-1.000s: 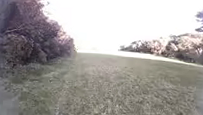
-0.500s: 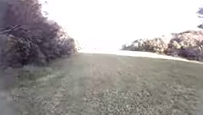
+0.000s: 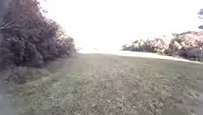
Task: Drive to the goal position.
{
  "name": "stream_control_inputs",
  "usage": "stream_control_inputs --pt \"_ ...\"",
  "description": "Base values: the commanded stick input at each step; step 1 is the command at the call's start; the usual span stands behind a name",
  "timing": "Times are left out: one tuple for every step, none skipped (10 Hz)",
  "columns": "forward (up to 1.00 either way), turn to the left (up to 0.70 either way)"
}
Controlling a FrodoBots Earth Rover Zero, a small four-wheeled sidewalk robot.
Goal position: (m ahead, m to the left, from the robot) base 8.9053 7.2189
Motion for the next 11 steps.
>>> stream_control_inputs --pt "0.85 0.00" --pt "0.85 0.00" --pt "0.85 0.00" --pt "0.85 0.00" --pt "0.85 0.00" --pt "0.85 0.00" --pt "0.85 0.00" --pt "0.85 0.00" --pt "0.85 0.00" --pt "0.85 0.00" --pt "0.85 0.00"
